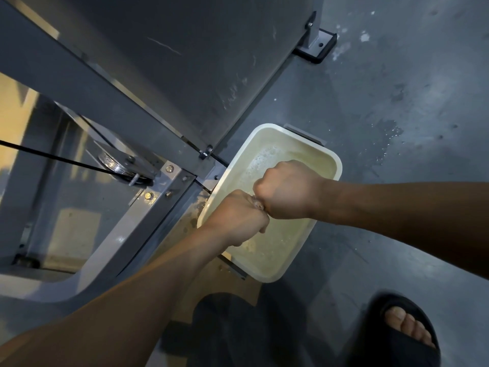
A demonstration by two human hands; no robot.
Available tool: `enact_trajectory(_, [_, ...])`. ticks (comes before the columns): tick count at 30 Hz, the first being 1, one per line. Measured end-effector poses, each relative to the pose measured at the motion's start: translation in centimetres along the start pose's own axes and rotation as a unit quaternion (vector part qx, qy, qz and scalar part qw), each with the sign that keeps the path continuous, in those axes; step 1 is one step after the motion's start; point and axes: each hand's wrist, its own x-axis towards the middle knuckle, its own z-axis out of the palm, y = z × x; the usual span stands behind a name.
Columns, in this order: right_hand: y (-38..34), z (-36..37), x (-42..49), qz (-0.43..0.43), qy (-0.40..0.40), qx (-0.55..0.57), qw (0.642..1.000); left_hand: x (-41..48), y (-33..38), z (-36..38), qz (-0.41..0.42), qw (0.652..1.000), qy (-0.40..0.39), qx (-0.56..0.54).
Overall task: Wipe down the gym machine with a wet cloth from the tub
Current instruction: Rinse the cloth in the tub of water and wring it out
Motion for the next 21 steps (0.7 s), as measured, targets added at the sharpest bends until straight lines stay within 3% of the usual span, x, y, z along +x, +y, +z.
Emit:
enact_trajectory(2, [0.3, -0.3, 0.4, 0.019, -0.016, 0.03, 0.999, 0.2, -0.7, 0.1, 0.079, 0.99, 0.084, 0.079])
enact_trajectory(3, [0.6, -0.4, 0.5, 0.028, -0.028, 0.07, 0.997, 0.4, -1.1, 0.1, 0.133, 0.969, 0.136, 0.16])
enact_trajectory(6, [1.3, -0.4, 0.5, 0.053, -0.081, 0.24, 0.966, 1.2, -2.5, -0.7, 0.273, 0.849, 0.261, 0.37])
enact_trajectory(9, [1.5, -0.8, 0.1, 0.089, -0.117, 0.353, 0.924, 1.1, -2.7, -1.3, 0.311, 0.782, 0.335, 0.425])
enact_trajectory(12, [1.8, -1.2, 0.1, 0.119, -0.127, 0.436, 0.883, 0.7, -2.6, -1.0, 0.32, 0.757, 0.366, 0.437])
enact_trajectory(15, [1.8, -1.5, 0.1, 0.123, -0.13, 0.471, 0.864, 0.7, -2.6, -1.1, 0.342, 0.742, 0.365, 0.447])
enact_trajectory(18, [1.7, -1.3, 0.2, 0.124, -0.128, 0.46, 0.87, 0.7, -2.2, -1.4, 0.357, 0.758, 0.351, 0.418])
enact_trajectory(21, [1.8, -1.3, 0.2, 0.112, -0.116, 0.405, 0.9, 0.7, -1.8, -1.2, 0.345, 0.768, 0.343, 0.417])
